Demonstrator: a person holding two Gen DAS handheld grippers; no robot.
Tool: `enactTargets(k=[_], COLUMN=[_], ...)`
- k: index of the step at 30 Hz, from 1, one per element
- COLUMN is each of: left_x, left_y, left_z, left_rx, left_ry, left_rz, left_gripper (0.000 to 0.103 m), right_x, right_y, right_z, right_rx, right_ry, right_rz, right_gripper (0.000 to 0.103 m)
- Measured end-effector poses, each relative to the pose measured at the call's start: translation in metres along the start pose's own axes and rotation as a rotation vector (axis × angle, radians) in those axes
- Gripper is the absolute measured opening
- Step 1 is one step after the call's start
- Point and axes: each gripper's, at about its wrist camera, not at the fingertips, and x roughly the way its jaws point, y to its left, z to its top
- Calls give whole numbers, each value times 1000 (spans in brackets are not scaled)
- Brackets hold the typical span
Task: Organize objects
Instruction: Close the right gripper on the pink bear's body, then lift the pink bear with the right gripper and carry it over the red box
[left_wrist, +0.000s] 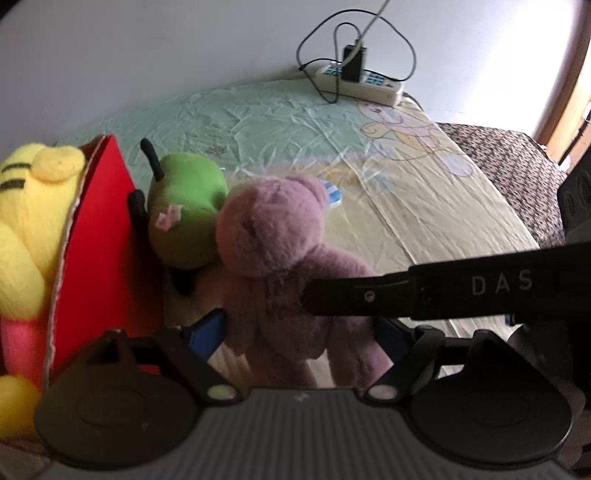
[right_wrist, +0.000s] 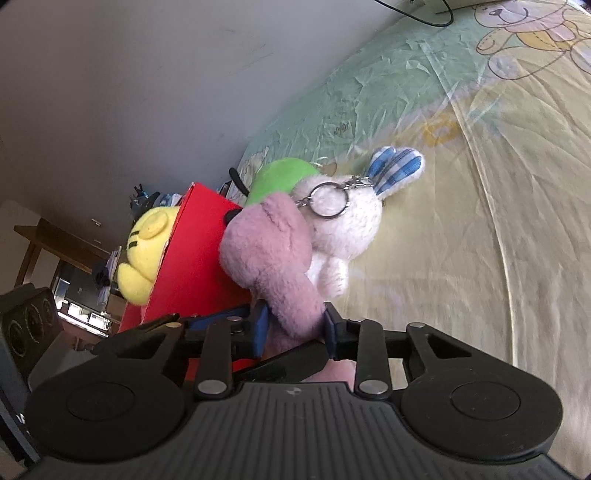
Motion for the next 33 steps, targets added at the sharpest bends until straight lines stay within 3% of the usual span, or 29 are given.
enactTargets(k=[7,8,10,12,17,21,29,33], left_x=[-16,-18,-26,-31,-34,-45,-31,-16], left_y=[-13,-14,-18,-28,-45,-45,-29,-23], left_z=[-14,-16,-21,-29,-49,-58,-54,-48], left_rx=[34,41,59,99,171,181,147,104], left_ry=[-7,-7,10,14,15,-12,-14,10], left_rz=[-44,-53,-116,-103,-88,-105,-53,-81], left_gripper=[81,78,56,56,64,82,89,87], right_x=[-21,-23,-26,-30,-35,-38,-21,-13], right_y=[7,9,12,13,17,16,11,7], right_z=[-19,-22,-30,-39,-55,-55,-48,-46], right_rx=[-28,-34,-56,-52,-44,-41,-39,-6], right_ry=[10,13,26,31,35,4,-18,-10], right_rz=[-30,-35,-58,-67,-56,-84,-199,-187], right_gripper=[27,22,21,21,20,23,45,45])
